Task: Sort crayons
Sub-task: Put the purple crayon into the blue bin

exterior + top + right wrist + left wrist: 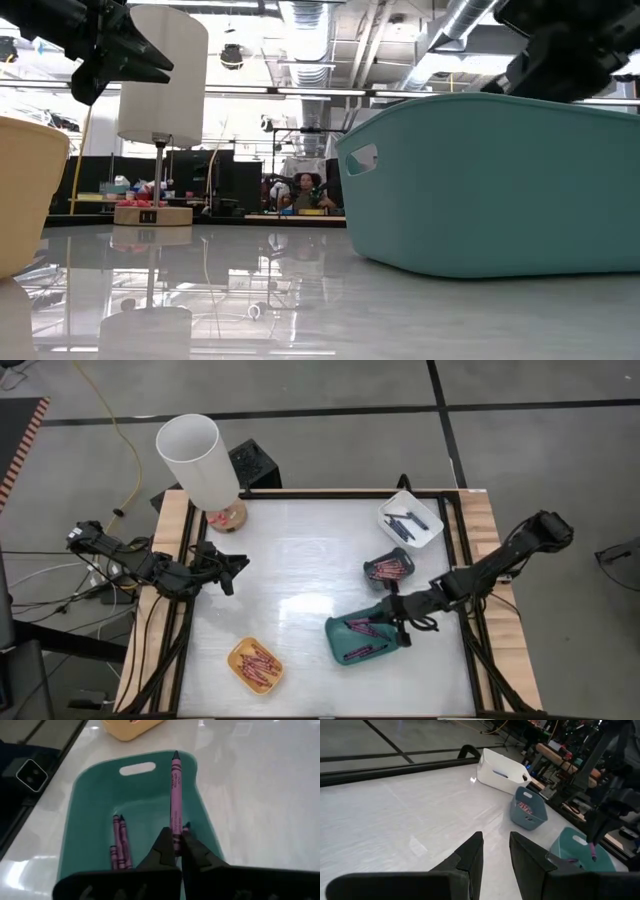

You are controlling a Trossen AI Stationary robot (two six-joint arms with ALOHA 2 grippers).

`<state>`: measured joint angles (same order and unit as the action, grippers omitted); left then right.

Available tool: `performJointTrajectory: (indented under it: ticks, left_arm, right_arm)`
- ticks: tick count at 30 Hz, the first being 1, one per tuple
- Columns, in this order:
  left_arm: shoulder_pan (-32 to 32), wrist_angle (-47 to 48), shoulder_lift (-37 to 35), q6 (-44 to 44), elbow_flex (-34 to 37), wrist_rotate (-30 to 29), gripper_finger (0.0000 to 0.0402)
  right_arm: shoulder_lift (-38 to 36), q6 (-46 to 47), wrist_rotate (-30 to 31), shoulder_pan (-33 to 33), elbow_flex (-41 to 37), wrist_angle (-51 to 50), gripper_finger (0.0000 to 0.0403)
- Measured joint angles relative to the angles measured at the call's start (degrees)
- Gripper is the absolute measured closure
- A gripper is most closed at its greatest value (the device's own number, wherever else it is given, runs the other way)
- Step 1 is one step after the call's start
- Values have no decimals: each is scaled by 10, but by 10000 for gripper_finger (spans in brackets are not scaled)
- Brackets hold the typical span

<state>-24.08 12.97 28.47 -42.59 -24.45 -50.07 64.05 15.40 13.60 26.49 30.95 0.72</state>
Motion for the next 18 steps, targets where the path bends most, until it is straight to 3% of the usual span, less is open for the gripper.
performJointTrajectory:
  ticks: [18]
  left_arm:
    - [0, 1, 0, 2, 0, -1, 317]
  right_arm:
    - [0, 71, 0, 1, -43, 16, 393]
